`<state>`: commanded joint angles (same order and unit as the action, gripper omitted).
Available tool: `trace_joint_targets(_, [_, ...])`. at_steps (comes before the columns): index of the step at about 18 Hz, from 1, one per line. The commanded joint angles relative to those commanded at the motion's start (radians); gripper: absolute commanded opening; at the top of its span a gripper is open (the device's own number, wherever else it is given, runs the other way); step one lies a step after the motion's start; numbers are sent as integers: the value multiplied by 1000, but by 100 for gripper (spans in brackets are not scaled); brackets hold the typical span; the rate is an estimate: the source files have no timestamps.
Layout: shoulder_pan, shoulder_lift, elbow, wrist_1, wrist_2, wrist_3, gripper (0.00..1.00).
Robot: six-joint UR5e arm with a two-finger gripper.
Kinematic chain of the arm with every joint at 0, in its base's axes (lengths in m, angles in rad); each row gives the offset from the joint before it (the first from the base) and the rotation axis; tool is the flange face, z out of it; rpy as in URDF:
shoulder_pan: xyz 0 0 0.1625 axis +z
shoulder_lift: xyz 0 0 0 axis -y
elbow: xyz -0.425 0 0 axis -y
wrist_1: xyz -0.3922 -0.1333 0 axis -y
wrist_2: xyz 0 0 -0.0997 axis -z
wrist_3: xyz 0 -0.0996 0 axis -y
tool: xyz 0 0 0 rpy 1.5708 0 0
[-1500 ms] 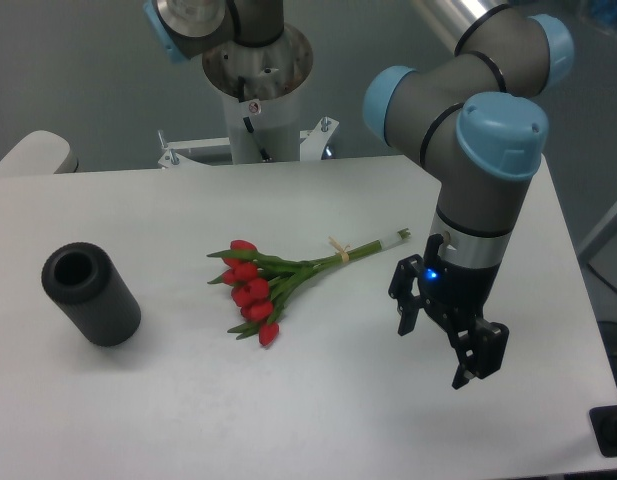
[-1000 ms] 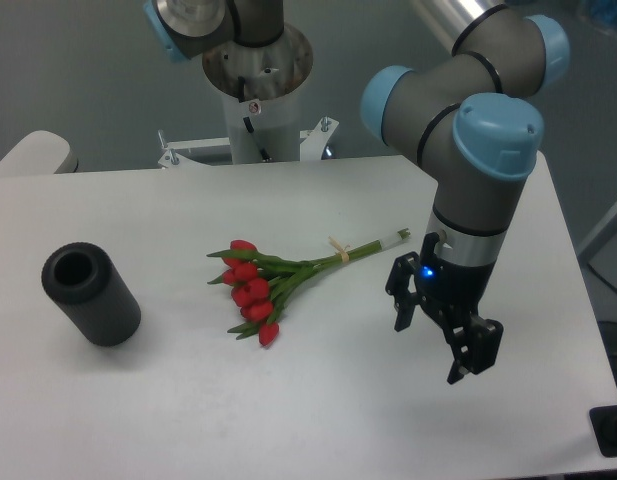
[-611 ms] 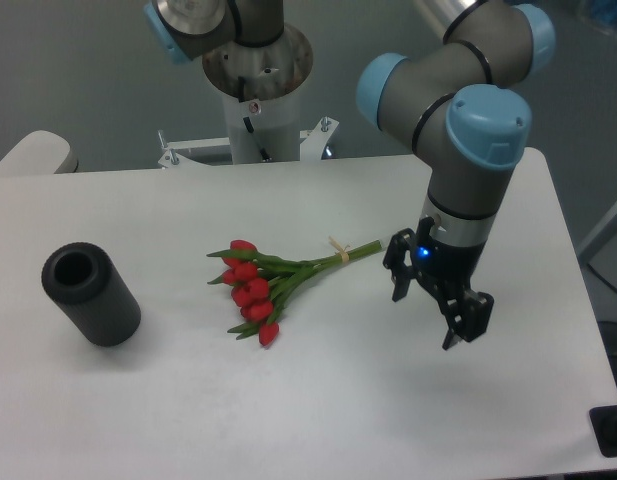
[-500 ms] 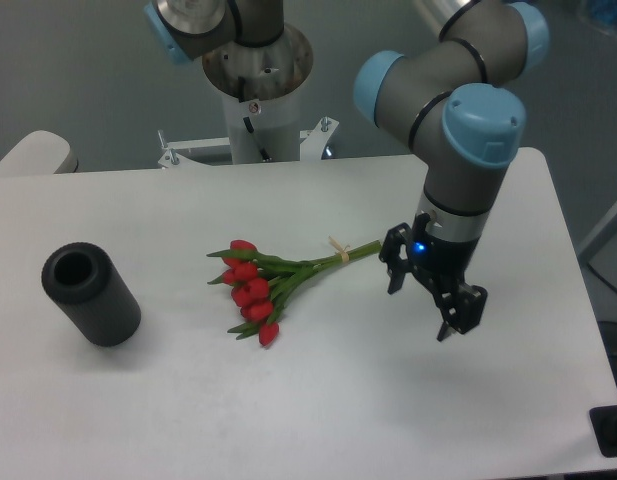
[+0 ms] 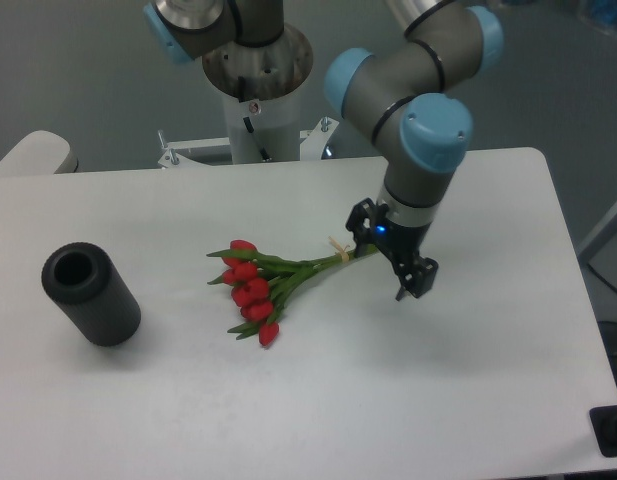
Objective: Pick up the flowers from the table
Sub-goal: 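Move the open gripper over the green tulip stems near the band, then lower the gripper onto the stems and close it around them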
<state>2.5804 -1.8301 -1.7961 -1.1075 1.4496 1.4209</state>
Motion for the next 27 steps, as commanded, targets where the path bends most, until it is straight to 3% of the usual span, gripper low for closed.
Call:
trace_joint_targets(4, [-37,8,-60,34,-3,-114,100])
trace_joint_targets(9, [-49,20,-186,167,17,-102,100])
trace_joint_targets(14, [-83,20,-219,179,51,-114,100])
trace_joint_targets(17, [-94,12,-249,251,51,-126,100])
trace_joint_targets(27, [-118,-37,-266,308,46,-145,100])
